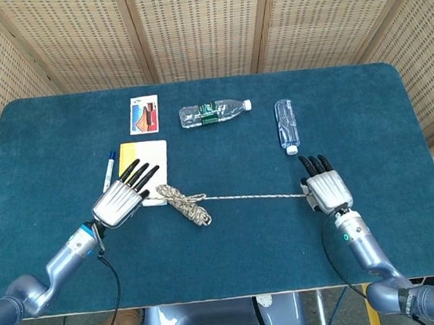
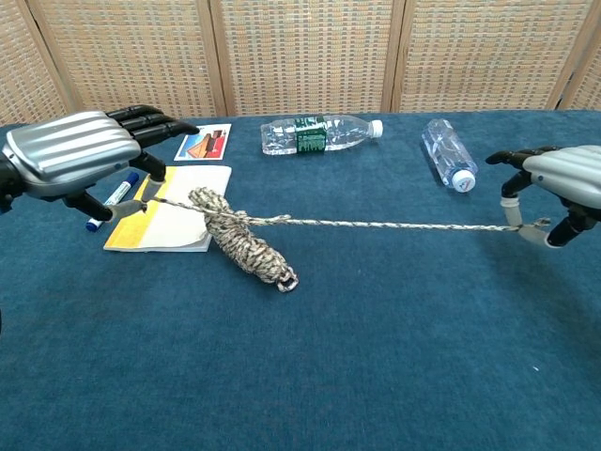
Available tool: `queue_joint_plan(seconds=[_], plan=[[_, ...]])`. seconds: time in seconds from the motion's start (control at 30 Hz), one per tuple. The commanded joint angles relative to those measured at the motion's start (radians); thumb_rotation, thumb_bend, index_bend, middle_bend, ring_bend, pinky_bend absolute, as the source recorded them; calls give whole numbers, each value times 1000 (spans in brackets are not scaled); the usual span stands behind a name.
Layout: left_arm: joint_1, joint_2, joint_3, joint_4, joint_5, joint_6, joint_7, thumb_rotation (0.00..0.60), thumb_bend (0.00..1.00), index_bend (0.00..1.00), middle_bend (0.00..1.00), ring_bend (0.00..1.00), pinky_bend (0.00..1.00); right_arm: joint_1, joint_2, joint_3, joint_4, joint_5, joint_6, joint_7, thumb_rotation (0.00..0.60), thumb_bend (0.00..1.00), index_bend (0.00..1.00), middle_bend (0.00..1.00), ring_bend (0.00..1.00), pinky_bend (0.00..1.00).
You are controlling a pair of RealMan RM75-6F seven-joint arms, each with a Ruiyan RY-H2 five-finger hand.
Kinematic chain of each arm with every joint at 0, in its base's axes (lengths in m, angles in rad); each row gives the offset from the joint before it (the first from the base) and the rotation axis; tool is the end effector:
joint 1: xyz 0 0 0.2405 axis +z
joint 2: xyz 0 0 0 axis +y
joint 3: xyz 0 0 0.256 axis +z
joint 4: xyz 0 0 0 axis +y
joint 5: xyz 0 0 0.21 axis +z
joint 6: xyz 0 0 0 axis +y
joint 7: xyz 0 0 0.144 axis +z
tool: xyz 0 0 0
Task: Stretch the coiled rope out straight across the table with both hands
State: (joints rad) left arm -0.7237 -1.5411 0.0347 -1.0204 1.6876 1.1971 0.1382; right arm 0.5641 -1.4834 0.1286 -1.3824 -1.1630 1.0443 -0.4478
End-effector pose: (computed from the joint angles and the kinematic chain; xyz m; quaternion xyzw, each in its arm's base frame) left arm -0.2071 0.3499 0.0154 -0.8315 -0.0836 -0.3553 0.4189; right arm -0.2404 -0.3269 0.0214 0.7305 -0.3300 0.2817 0.5273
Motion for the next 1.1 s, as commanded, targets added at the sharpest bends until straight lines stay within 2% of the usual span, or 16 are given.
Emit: queue_joint_plan(seconds=[0.03,0.53,1.1], plan=[[15,13,2,22,-5,15,-28,600,613,727,0,0,0,-8,13,-2,6,8,2,0,600,434,646,12,0,0],[57,26,6,120,-16,53,-128,600,613,727,0,0,0,-36,48,-13,38,39,1,2,600,434,646,12,0,0],[78,16,5,186,-18,71,-185,600,612,727,0,0,0,-40,37,-8,52,65,9,-42,600,434,646,12,0,0]])
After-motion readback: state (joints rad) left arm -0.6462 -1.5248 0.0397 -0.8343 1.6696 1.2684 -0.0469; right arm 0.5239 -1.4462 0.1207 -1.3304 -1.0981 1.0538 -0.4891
